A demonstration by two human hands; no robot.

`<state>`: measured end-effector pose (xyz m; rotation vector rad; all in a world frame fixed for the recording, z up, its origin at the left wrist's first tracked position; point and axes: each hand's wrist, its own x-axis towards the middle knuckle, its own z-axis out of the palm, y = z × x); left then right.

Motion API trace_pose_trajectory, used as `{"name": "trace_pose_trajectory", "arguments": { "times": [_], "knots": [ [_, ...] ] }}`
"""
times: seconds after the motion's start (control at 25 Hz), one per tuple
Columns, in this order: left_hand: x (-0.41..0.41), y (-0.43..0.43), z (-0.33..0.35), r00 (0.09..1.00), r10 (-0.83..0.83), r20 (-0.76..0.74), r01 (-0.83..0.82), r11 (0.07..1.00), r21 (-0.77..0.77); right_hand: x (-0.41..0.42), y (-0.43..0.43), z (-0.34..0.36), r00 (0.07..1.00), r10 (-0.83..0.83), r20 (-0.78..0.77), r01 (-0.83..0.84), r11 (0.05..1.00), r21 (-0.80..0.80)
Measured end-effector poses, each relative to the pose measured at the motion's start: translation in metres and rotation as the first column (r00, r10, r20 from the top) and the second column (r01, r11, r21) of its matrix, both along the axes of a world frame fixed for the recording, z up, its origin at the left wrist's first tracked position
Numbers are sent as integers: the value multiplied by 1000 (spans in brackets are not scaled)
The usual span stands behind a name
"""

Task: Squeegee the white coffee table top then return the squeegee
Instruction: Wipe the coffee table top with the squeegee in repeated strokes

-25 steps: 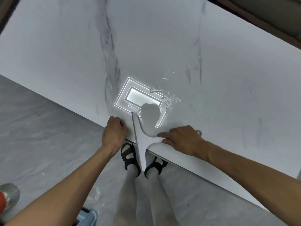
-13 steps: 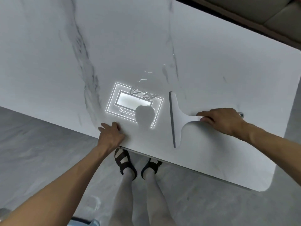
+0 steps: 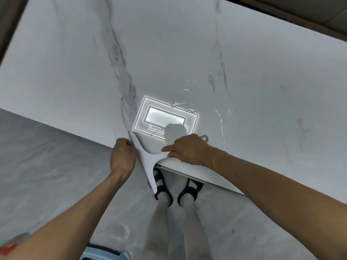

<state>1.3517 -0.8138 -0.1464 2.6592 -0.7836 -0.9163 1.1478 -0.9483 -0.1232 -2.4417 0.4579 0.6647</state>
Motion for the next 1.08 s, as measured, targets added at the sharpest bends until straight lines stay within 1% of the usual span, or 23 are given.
{"name": "trace_pose_trajectory", "arguments": {
  "times": [0.12,0.16,0.24,0.32,0.4,0.44,0.48,0.52,0.56,0.6,0.64,0.68,0.76,0.84,0.92,0.96,1.04,1.08],
  "knots": [
    [18,-1,0,998,-61,-13,61,998,9,10,-13,-5,998,-58,-6,58,998,-34],
    [19,-4,-1,995,-103,-16,103,995,7,1,-23,-4,994,-109,-18,108,993,-50],
    [16,-11,-2,982,-188,-29,188,982,-1,-32,-46,2,961,-270,-60,264,960,-96],
    [10,-16,-4,959,-268,-95,272,962,28,-76,-68,12,880,-464,-97,446,880,-163],
    [6,-19,-6,931,-324,-167,340,937,78,-119,-83,25,774,-622,-116,583,772,-252],
    [6,-20,-7,927,-332,-177,351,932,92,-137,-87,32,730,-675,-112,621,722,-305],
    [7,-22,-5,927,-329,-178,348,933,91,-150,-89,39,706,-702,-98,631,685,-363],
    [10,-24,-3,934,-308,-181,327,942,81,-158,-90,46,703,-707,-81,622,665,-413],
    [15,-25,0,946,-265,-185,282,957,69,-159,-89,52,719,-692,-64,601,666,-442],
    [19,-26,4,960,-206,-191,221,973,63,-155,-86,57,753,-656,-54,569,690,-448],
    [24,-28,7,970,-145,-196,160,985,61,-144,-83,60,796,-603,-51,528,733,-429],
    [30,-28,9,975,-100,-196,113,992,59,-128,-77,61,844,-534,-50,476,790,-387],
    [38,-28,13,980,-67,-185,78,996,53,-81,-62,54,933,-360,-22,342,902,-263],
    [46,-29,13,985,-37,-171,45,998,40,-24,-47,38,987,-159,-3,157,975,-158],
    [54,-30,11,989,2,-151,4,999,36,28,-37,19,1000,8,3,-8,996,-91],
    [57,-31,9,990,14,-137,-9,999,36,47,-37,10,998,59,3,-58,996,-72],
    [58,-34,5,991,58,-121,-54,998,35,67,-49,-3,996,91,-1,-91,994,-67],
    [56,-37,5,989,83,-121,-79,996,38,68,-60,-7,997,73,-5,-73,995,-71]
  ]
}}
